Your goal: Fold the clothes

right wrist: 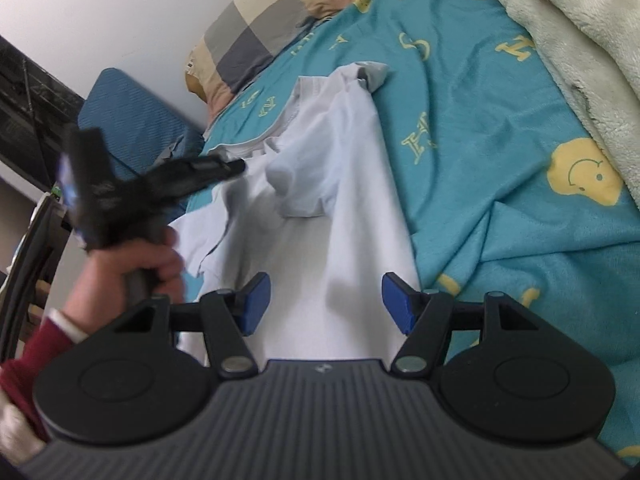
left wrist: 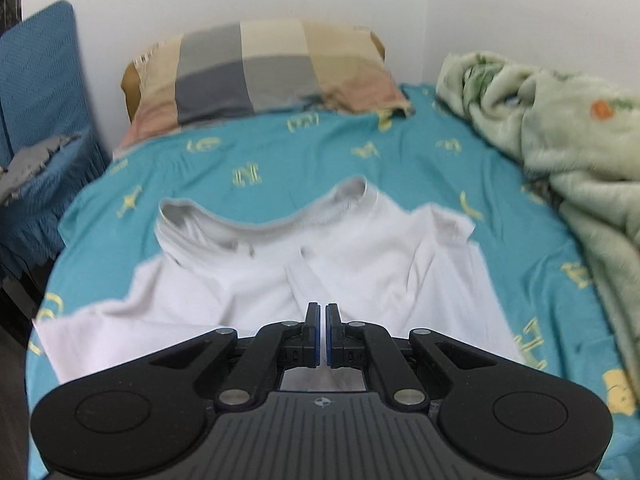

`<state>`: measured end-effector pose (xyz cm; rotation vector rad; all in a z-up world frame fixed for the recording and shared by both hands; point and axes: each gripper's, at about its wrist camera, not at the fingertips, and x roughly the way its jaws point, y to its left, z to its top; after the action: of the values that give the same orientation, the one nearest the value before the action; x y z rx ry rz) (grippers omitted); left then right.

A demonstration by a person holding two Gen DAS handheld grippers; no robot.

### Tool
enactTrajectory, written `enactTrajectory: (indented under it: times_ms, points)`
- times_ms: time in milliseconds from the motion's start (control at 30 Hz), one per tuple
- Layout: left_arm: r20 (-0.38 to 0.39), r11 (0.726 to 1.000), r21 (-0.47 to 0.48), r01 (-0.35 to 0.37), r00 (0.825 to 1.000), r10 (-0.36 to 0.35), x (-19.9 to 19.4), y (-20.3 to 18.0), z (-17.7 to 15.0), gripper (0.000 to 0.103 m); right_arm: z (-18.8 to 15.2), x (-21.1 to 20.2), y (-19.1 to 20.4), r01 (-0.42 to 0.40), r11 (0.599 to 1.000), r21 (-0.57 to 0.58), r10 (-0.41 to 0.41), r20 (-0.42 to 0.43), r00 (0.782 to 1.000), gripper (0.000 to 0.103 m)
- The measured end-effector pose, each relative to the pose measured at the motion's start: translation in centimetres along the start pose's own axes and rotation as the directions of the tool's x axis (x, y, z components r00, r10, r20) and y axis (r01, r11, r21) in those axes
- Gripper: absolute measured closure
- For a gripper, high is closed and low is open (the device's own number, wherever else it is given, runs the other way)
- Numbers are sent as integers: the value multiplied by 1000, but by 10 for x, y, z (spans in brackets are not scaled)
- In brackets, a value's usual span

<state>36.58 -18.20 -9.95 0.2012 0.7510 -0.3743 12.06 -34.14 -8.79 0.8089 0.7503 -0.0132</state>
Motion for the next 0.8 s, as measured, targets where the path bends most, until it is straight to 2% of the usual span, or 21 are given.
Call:
enactTrajectory:
  times_ms: [33,133,167,267,433,567,700,800]
  points:
    - [-6,1000,-10,5,1000,-5,-1,2,-3,97,1,1,-1,-3,1000,-3,3,0,1000,38]
    - [-20,999,-42,20,1000,-21,-6,9,-11,76,4,5,-2,-11,1000,-14,11,5,1000,38]
    - [-5,998,-55,24,1000,-24,-17,12,-13,70,5,5,-3,-17,1000,-17,17,9,1000,38]
    - [30,994,-107,26,999,-23,-63,22,-26,58,6,2,1,-40,998,-42,41,28,999,38]
    - [40,979,-199,-37,998,46,-154,47,-75,55,5,-5,14,-71,989,-126,79,63,995,38]
    - [42,966,-243,-82,995,95,-219,60,-118,52,-2,-11,36,-107,963,-245,129,75,989,38]
    - [55,958,-274,-91,992,110,-260,66,-147,50,-12,-22,62,-155,926,-344,186,58,981,38]
    - [61,959,-275,-74,994,94,-272,72,-154,50,-15,-24,87,-186,894,-407,214,26,976,38]
